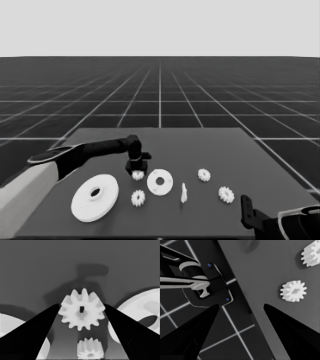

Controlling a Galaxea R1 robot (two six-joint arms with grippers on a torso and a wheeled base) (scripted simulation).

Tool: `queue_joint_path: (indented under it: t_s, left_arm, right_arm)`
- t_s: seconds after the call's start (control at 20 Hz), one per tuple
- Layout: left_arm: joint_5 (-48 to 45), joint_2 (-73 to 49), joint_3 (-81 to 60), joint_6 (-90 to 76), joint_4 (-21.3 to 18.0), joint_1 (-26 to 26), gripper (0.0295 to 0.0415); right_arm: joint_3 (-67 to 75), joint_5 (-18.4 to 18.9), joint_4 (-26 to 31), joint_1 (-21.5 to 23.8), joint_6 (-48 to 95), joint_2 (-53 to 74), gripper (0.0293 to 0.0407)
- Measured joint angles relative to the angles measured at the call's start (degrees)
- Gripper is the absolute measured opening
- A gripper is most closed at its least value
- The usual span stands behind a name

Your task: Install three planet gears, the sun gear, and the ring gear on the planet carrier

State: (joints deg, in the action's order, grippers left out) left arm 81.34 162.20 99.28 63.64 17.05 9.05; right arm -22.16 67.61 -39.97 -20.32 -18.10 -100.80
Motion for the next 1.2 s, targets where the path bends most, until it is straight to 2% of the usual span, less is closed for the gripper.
queue_joint_path:
  t_s: [0.15, 0.25, 0.65, 0.7, 0.75, 0.85, 0.95, 1.15, 1.2]
  left_arm:
    - [-0.15, 0.2, 0.51, -0.35, 0.07, 0.14, 0.0381]
    - [-0.36, 0.28, 0.84, -0.38, 0.32, 0.19, 0.0313]
    - [-0.58, 0.39, 1.12, -0.4, 0.55, 0.44, 0.0312]
    - [5.02, -3.19, -8.8, 4.6, -5.89, -5.27, 0.0313]
    - [7.15, -4.11, -11.69, 6.27, -11.18, -12.19, 0.0313]
    - [8.56, -3.78, -11.05, 5.97, -16.58, -18.68, 0.0312]
    - [9.06, -3.45, -10.09, 5.44, -18.4, -20.67, 0.0312]
    - [9.31, -3.24, -9.5, 5.09, -19.22, -21.45, 0.0312]
    - [9.3, 2.08, -5.1, 6.78, -19.26, -21.48, 0.0312]
  right_arm:
    - [0.0, 0.0, 0.0, 0.0, 0.0, 0.0, 0.0385]
    - [0.0, 0.0, 0.0, 0.0, 0.0, 0.0, 0.0385]
    - [0.0, 0.0, 0.0, 0.0, 0.0, 0.0, 0.0385]
    - [0.0, 0.0, 0.0, 0.0, 0.0, 0.0, 0.0385]
    - [0.0, 0.0, 0.0, 0.0, 0.0, 0.0, 0.0385]
    - [0.0, 0.0, 0.0, 0.0, 0.0, 0.0, 0.0385]
    - [0.0, 0.0, 0.0, 0.0, 0.0, 0.0, 0.0385]
    - [0.0, 0.0, 0.0, 0.0, 0.0, 0.0, 0.0385]
    - [0.0, 0.0, 0.0, 0.0, 0.0, 0.0, 0.0385]
